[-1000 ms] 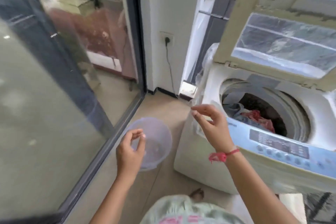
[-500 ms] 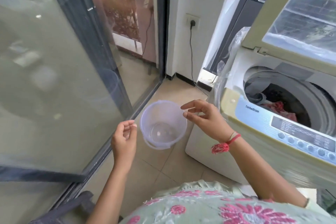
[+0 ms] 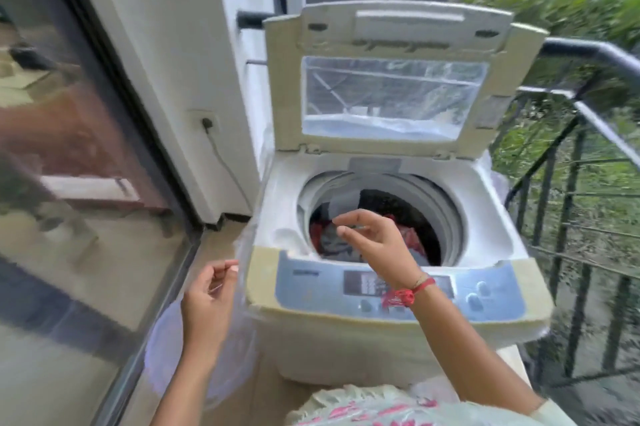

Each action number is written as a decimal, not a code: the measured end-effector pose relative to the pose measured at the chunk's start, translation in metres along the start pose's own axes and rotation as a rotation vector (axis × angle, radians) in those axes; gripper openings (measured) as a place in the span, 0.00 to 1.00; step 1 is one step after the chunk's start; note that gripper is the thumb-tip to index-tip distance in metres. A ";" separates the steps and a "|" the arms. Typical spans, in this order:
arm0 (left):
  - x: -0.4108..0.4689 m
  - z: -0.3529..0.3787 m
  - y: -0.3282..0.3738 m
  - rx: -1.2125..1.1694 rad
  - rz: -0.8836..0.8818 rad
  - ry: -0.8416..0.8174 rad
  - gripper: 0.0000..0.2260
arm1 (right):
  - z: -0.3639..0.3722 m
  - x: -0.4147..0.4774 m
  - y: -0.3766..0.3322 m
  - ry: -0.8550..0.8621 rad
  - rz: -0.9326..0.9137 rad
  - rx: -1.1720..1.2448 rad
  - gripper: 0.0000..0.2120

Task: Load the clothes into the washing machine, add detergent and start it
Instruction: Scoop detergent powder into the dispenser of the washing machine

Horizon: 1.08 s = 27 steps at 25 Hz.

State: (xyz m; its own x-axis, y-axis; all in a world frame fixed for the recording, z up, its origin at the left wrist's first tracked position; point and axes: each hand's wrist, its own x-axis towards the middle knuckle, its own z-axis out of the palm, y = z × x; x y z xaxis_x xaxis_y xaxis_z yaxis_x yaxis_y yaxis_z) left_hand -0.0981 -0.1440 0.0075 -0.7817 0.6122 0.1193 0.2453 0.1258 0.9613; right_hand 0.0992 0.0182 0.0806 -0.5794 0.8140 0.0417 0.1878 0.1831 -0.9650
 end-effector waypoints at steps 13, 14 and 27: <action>0.082 0.206 0.079 0.175 0.168 -0.201 0.08 | -0.147 0.082 0.054 0.203 0.090 0.148 0.05; 0.092 0.211 0.082 0.211 0.225 -0.212 0.07 | -0.145 0.088 0.058 0.222 0.103 0.176 0.06; 0.243 0.266 0.050 1.136 0.697 -0.485 0.29 | -0.093 0.202 0.131 0.396 0.940 0.923 0.17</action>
State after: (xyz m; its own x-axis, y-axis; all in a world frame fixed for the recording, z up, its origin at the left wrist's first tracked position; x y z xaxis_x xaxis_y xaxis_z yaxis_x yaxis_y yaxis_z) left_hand -0.1236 0.2190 0.0184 -0.0962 0.9825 0.1594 0.9951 0.0984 -0.0060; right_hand 0.0810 0.2581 -0.0135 -0.2364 0.5565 -0.7965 -0.3010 -0.8214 -0.4845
